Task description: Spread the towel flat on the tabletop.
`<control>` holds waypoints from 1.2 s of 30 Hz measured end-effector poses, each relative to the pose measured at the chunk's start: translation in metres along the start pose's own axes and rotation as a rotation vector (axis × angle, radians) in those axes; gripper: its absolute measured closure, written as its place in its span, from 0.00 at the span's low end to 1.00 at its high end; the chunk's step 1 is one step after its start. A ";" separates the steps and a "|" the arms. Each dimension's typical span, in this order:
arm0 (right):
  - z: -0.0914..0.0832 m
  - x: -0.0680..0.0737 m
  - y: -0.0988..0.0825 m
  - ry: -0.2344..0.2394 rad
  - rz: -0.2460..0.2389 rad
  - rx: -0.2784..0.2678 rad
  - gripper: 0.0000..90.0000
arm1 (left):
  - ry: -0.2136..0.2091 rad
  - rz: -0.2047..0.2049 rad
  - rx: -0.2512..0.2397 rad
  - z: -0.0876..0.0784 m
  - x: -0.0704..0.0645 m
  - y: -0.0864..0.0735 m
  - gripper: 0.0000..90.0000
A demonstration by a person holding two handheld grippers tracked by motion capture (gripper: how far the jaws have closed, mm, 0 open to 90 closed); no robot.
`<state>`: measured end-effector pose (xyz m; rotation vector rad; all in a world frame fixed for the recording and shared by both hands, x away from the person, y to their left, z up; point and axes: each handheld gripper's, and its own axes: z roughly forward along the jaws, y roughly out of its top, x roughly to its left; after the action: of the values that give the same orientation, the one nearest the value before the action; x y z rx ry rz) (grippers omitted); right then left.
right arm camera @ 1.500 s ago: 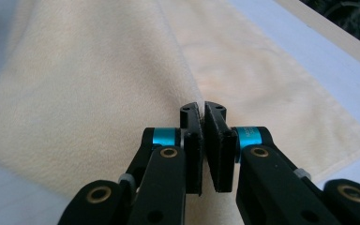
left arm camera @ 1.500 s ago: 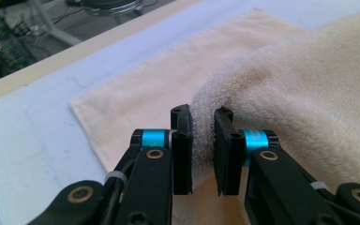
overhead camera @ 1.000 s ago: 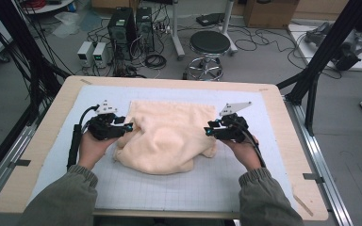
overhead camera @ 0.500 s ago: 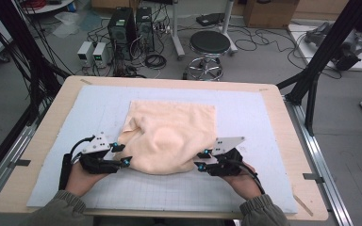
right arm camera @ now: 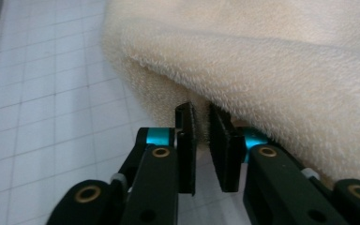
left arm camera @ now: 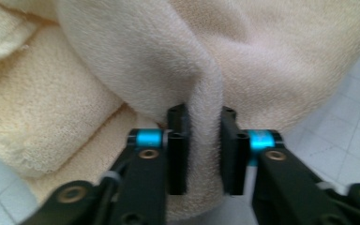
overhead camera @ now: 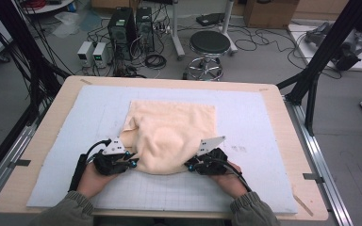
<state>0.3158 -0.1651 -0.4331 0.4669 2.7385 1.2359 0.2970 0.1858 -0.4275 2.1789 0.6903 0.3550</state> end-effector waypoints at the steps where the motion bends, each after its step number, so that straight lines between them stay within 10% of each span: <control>1: -0.001 0.000 0.000 0.003 0.001 0.004 0.92 | 0.003 0.000 -0.007 -0.002 0.000 0.001 0.90; 22: -0.127 0.040 0.042 -0.158 -0.156 -0.174 0.94 | 0.065 0.091 -0.204 -0.081 -0.034 0.067 0.92; 36: -0.051 -0.068 0.049 -0.253 0.077 -0.080 0.91 | 0.239 -0.183 -0.105 0.015 0.056 0.072 0.91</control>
<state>0.3804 -0.1923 -0.3653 0.6754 2.4724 1.2062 0.3753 0.1718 -0.3804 1.9744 0.9730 0.5480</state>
